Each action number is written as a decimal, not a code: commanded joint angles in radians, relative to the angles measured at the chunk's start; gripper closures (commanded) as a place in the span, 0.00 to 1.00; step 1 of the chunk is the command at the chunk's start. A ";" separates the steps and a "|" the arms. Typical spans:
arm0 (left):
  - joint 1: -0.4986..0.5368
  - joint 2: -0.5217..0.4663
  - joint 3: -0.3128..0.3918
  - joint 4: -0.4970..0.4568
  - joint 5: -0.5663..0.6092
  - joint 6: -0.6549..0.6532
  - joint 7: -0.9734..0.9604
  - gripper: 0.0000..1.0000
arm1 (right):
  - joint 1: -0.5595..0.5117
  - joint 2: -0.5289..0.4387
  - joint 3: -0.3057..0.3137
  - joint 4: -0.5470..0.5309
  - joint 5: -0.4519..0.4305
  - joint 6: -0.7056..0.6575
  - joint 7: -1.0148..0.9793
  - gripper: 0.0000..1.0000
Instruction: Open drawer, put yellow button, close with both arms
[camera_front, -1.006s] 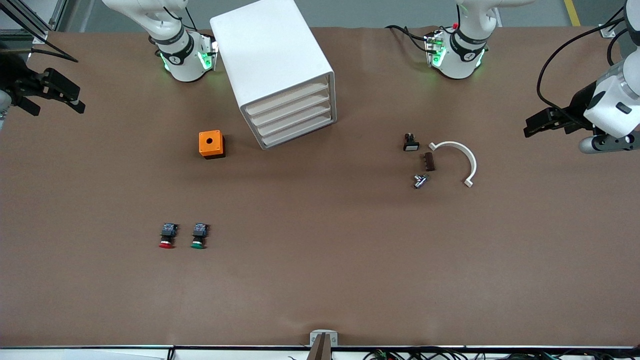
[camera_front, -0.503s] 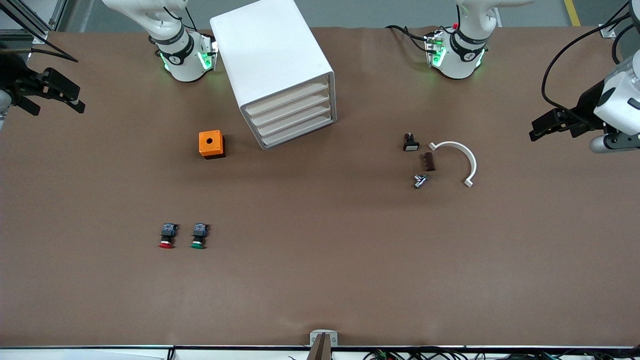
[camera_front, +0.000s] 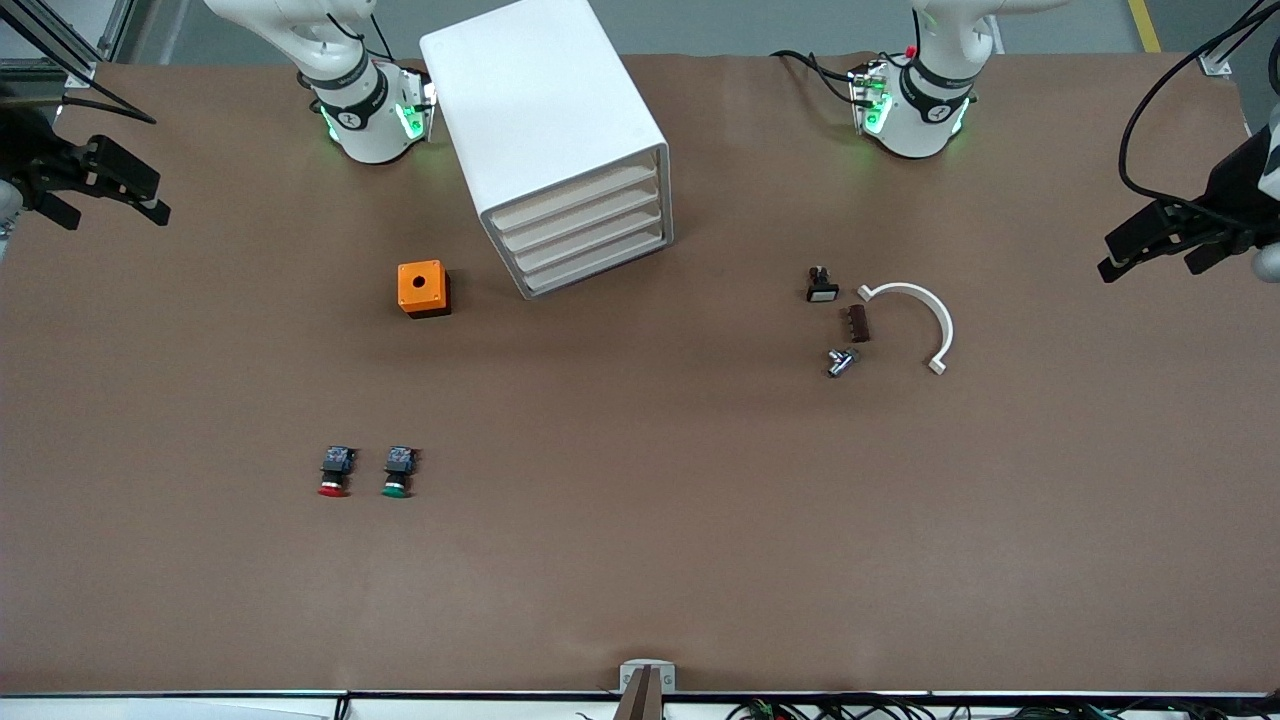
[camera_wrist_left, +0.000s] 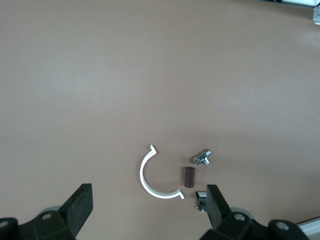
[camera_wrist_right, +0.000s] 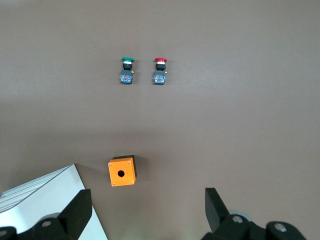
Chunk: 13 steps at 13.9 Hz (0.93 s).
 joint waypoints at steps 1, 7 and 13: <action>0.009 -0.006 -0.004 0.005 0.012 0.015 0.015 0.00 | -0.013 -0.032 0.006 -0.031 0.006 0.003 0.008 0.00; 0.020 -0.008 -0.006 0.005 0.013 0.011 0.015 0.00 | -0.013 -0.032 0.006 -0.032 0.003 -0.004 0.006 0.00; 0.018 -0.005 -0.007 0.005 0.013 0.008 0.012 0.00 | -0.013 -0.032 0.006 -0.038 0.001 -0.011 0.006 0.00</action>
